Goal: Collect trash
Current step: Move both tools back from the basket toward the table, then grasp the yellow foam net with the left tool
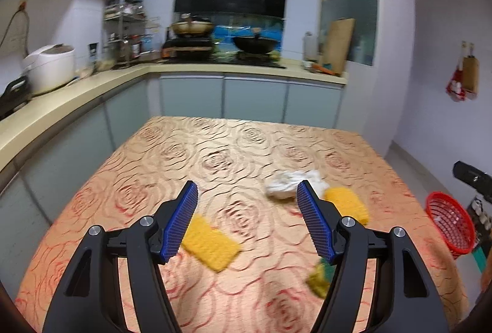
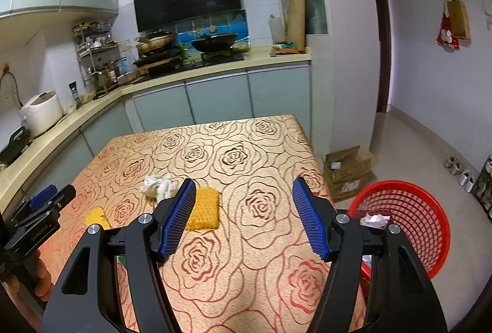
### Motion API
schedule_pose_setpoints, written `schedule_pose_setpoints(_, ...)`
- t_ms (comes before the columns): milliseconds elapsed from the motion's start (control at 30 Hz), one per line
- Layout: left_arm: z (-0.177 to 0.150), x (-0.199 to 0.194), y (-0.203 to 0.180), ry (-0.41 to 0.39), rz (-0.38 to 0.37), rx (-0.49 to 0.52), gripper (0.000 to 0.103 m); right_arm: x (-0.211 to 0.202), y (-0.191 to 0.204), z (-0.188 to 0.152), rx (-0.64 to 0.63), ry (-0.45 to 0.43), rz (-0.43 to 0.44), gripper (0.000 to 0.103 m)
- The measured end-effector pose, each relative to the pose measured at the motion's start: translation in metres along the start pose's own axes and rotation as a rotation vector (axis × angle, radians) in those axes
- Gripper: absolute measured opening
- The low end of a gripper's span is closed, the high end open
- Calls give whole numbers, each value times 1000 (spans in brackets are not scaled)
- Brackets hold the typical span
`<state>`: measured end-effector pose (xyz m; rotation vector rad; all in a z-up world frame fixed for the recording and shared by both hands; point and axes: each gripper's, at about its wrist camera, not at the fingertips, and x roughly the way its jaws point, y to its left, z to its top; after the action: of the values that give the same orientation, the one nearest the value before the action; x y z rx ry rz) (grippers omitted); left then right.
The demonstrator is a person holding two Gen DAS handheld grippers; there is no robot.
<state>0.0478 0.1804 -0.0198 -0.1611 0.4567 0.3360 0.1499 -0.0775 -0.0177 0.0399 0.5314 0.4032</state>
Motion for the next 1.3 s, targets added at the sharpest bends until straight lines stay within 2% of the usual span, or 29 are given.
schedule_pose_setpoints(233, -18, 11, 23, 56, 64, -40, 67, 10, 11, 2, -23, 14, 24, 63)
schedule_pose_setpoints(933, -35, 68, 31, 276, 47, -91, 66, 24, 30, -3, -51, 54, 60, 64)
schedule_pose_setpoints(1000, -35, 73, 32, 291, 49, -89, 63, 24, 29, -3, -52, 53, 60, 64)
schedule_pose_setpoints(1067, -36, 81, 32, 323, 53, -86, 53, 24, 30, -3, -53, 53, 59, 64)
schedule_pose_setpoints(1133, -37, 88, 33, 353, 57, -89, 47, 24, 31, -2, -54, 55, 58, 64)
schedule_pose_setpoints(1300, -37, 94, 30, 370, 75, -59, 46, 28, 33, -3, -56, 65, 58, 64)
